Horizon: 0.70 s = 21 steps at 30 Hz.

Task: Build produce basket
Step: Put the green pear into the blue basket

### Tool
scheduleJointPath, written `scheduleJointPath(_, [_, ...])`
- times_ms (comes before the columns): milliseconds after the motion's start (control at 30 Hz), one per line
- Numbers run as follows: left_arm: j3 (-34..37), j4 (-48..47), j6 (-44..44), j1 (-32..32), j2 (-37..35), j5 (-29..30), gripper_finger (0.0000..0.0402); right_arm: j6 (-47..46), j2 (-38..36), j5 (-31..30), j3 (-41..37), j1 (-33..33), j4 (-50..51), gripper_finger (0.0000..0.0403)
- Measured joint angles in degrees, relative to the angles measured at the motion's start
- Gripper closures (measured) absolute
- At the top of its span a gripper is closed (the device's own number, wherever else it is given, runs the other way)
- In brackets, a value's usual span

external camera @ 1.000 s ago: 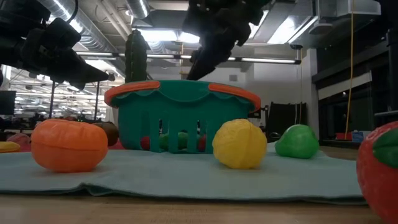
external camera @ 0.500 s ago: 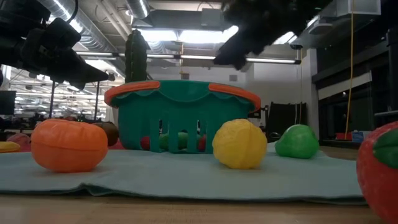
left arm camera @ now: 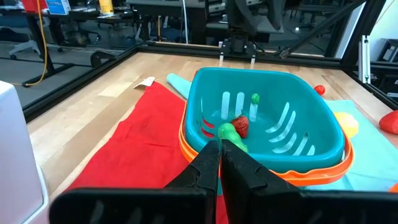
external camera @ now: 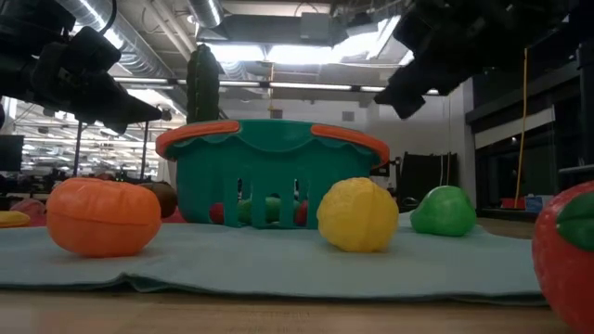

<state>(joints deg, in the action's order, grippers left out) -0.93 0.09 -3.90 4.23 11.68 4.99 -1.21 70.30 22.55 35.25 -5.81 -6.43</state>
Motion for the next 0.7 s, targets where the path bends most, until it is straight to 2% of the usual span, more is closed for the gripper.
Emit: scheduleJointPath(700, [0.00,-0.02,0.02,-0.01,0.00,0.02,0.0394,0.04,0.44,-0.02,-0.02,-0.17,0.25,0.0224])
